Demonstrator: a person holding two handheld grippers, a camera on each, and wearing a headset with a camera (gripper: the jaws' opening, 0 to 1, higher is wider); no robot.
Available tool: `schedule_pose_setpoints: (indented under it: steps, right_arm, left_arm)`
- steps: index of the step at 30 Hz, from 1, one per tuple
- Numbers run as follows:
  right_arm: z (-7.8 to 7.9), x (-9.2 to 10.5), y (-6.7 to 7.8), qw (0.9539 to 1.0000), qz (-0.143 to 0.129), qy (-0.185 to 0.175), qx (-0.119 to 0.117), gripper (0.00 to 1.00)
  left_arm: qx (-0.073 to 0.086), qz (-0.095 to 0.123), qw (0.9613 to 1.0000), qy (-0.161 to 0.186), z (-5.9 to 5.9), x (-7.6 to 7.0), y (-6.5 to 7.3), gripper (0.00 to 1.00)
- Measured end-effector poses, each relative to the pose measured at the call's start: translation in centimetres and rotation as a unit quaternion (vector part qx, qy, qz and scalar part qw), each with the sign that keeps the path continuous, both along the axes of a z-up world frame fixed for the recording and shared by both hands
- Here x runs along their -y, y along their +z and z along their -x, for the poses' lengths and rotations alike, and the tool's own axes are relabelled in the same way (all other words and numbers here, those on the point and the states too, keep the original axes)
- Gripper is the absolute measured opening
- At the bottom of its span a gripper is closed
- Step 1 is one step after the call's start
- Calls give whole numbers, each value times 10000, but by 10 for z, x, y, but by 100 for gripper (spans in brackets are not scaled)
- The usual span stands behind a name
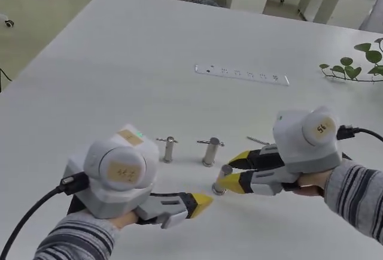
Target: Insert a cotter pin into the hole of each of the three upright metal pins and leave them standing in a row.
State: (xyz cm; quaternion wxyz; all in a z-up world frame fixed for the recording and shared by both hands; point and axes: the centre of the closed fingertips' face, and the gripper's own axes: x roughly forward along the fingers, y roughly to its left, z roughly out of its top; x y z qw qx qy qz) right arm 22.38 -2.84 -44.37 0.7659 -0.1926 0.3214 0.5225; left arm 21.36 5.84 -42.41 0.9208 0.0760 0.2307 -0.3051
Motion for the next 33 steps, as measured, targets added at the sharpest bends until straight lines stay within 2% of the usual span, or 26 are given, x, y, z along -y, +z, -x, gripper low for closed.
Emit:
schedule_pose_setpoints:
  steps: [5, 9, 15, 23, 27, 33]
  right_arm:
    - [-3, 16, 7, 10000, 30, -32, -50, 26]
    - [-8, 32, 9, 9999, 132, -48, -40, 26]
    - [-26, 50, 12, 9993, 337, -149, -21, 26]
    - [-63, 72, 1, 9967, 717, -382, -2, 24]
    - [-79, 83, -13, 9940, 1002, -425, -42, 23]
    - [-98, 89, -27, 9918, 1086, -657, -139, 22]
  left_arm:
    - [9, 22, 10000, -3, -1, 0, 1, 98]
    - [76, 176, 9998, 36, -3, 1, 6, 98]
    - [-18, 201, 9998, 42, -2, 2, 3, 98]
    - [-18, 243, 9997, 40, -2, 3, 4, 98]
    - [-24, 268, 9996, 21, -2, 4, 4, 98]
    - [-50, 287, 9996, 7, -1, 5, 3, 98]
